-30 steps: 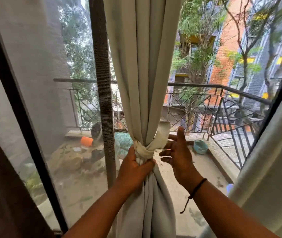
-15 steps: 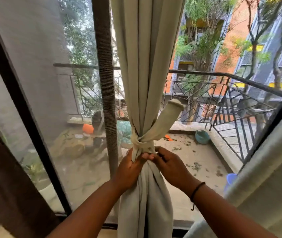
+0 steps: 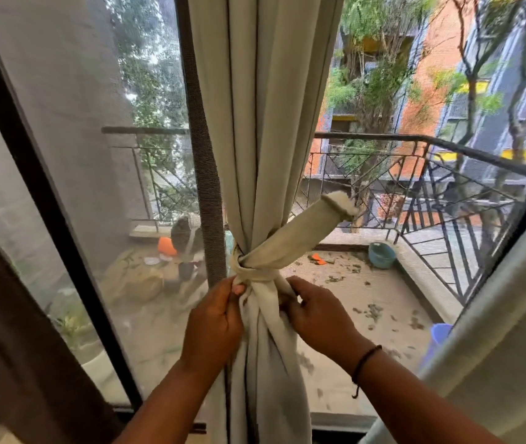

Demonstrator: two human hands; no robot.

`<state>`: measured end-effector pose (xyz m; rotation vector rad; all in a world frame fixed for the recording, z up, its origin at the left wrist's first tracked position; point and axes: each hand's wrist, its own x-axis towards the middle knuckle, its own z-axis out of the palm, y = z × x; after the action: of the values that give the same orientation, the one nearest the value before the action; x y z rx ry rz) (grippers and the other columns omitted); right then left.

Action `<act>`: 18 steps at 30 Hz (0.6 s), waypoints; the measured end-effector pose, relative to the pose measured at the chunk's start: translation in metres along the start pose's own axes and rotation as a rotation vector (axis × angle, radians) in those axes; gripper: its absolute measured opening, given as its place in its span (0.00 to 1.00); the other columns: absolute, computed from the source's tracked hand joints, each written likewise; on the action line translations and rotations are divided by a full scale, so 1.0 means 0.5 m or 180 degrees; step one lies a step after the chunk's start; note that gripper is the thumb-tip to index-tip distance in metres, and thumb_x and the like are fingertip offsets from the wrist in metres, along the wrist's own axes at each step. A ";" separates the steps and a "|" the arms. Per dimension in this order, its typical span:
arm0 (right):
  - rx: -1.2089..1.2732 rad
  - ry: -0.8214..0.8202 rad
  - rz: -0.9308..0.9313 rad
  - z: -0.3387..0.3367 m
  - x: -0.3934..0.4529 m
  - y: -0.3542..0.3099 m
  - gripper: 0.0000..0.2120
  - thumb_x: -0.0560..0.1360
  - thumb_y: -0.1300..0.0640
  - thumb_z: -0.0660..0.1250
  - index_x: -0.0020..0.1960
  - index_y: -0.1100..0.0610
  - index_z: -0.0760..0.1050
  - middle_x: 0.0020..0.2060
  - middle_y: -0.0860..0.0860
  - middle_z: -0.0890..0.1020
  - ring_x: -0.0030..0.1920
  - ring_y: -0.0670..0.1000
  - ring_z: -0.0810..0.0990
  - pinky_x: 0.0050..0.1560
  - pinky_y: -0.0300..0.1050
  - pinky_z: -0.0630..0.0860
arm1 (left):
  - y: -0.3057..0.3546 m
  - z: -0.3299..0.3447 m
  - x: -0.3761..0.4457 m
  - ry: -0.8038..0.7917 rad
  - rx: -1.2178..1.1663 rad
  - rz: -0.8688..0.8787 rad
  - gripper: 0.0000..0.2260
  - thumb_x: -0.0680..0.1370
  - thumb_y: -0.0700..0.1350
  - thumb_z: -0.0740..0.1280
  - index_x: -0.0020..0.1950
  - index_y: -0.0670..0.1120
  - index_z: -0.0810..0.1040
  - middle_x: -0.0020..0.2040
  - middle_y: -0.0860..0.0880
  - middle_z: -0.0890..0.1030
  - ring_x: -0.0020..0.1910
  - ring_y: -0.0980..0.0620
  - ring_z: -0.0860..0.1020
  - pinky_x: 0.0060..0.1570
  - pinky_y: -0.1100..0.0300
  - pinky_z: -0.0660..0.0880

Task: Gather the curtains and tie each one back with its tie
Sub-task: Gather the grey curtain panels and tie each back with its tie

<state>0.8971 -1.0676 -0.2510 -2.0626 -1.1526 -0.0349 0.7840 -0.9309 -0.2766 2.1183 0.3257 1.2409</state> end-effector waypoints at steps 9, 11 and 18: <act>-0.1635 0.0728 -0.0760 -0.037 -0.034 0.058 0.11 0.76 0.44 0.56 0.46 0.50 0.72 0.26 0.47 0.78 0.21 0.47 0.74 0.19 0.39 0.67 | -0.049 -0.132 0.043 -0.0384 0.1814 0.0867 0.08 0.73 0.51 0.56 0.50 0.54 0.71 0.37 0.46 0.82 0.30 0.45 0.80 0.27 0.58 0.75; -0.1704 0.0765 -0.0730 -0.050 -0.033 0.077 0.11 0.74 0.45 0.56 0.46 0.50 0.74 0.27 0.48 0.79 0.21 0.49 0.75 0.18 0.41 0.70 | -0.054 -0.143 0.055 -0.0560 0.1887 0.0889 0.08 0.73 0.50 0.56 0.50 0.53 0.69 0.35 0.46 0.82 0.28 0.45 0.80 0.26 0.59 0.74; 0.0066 -0.0225 0.0054 -0.048 -0.021 0.085 0.20 0.74 0.39 0.58 0.56 0.53 0.73 0.48 0.53 0.80 0.48 0.52 0.77 0.46 0.47 0.72 | -0.027 -0.042 0.016 -0.1017 0.0626 0.0250 0.15 0.78 0.60 0.53 0.42 0.53 0.71 0.35 0.53 0.76 0.33 0.57 0.75 0.32 0.62 0.68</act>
<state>0.9300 -1.1031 -0.2632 -2.0697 -1.1732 0.0583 0.7719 -0.9079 -0.2729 2.4751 0.2320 0.9215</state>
